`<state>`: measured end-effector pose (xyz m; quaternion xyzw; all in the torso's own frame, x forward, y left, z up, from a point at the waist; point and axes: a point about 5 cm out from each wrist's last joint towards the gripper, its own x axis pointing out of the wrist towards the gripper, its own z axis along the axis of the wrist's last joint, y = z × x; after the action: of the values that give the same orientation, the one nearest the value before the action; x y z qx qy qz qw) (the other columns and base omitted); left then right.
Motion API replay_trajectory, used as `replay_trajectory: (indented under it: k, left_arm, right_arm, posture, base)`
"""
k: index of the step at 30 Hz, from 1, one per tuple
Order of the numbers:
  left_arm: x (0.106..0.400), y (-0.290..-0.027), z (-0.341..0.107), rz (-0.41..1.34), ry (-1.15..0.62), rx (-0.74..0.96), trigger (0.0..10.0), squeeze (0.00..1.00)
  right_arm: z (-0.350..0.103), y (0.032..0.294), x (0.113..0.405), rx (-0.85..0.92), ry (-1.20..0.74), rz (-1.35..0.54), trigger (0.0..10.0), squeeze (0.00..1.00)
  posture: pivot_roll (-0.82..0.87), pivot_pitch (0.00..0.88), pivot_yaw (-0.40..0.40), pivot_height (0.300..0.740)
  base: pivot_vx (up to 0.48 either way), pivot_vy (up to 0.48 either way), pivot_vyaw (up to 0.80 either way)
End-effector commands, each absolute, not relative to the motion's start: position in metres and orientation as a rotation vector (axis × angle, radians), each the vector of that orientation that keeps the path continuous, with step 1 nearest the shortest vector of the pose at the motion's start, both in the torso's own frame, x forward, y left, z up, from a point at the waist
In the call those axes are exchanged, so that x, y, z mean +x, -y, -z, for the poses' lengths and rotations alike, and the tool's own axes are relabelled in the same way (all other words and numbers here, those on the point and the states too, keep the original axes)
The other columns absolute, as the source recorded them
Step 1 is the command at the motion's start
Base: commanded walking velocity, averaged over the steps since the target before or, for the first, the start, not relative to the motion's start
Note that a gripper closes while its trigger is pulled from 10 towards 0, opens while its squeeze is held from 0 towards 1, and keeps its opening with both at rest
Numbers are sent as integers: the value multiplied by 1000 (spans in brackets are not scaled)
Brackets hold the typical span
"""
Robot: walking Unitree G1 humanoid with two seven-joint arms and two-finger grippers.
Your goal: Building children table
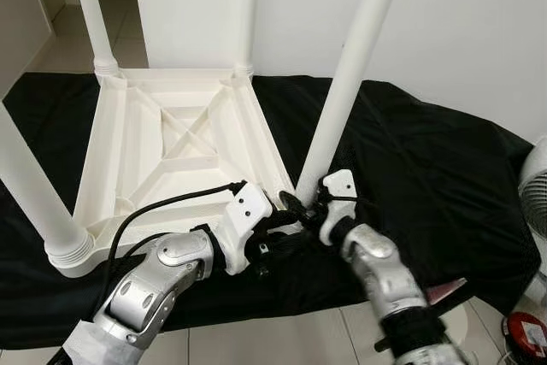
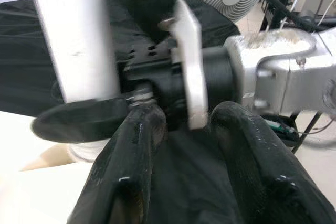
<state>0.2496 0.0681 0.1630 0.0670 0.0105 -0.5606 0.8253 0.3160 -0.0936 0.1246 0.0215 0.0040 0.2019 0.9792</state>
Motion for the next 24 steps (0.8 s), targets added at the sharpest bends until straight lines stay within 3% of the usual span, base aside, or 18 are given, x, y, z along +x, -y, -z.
replay_trajectory:
  k: [1,7,16,17,24]
  left_arm:
    - [245,-64,-161,1270,-41,138,10000,0]
    - [244,-63,-162,1276,-40,132,10000,0]
    - [244,-65,-161,1273,-45,131,10000,0]
    - [244,-64,-161,1272,-44,128,10000,0]
    - [244,-64,-162,1269,-43,124,10000,0]
  right_arm:
    - [-119,101,315,52,-42,-238,10000,0]
    - [-129,81,307,79,-6,-227,10000,0]
    - [-133,84,305,76,-11,-231,10000,0]
    - [-135,87,305,88,6,-255,10000,1000]
    - [-141,98,301,79,46,-343,10000,1000]
  posture:
    - [39,44,-95,740]
    - [40,49,-96,740]
    - [41,50,-99,740]
    - [43,50,-102,740]
    - [40,54,-104,740]
  base:
    - [0,0,0]
    - [0,0,0]
    - [0,0,0]
    - [0,0,0]
    - [0,0,0]
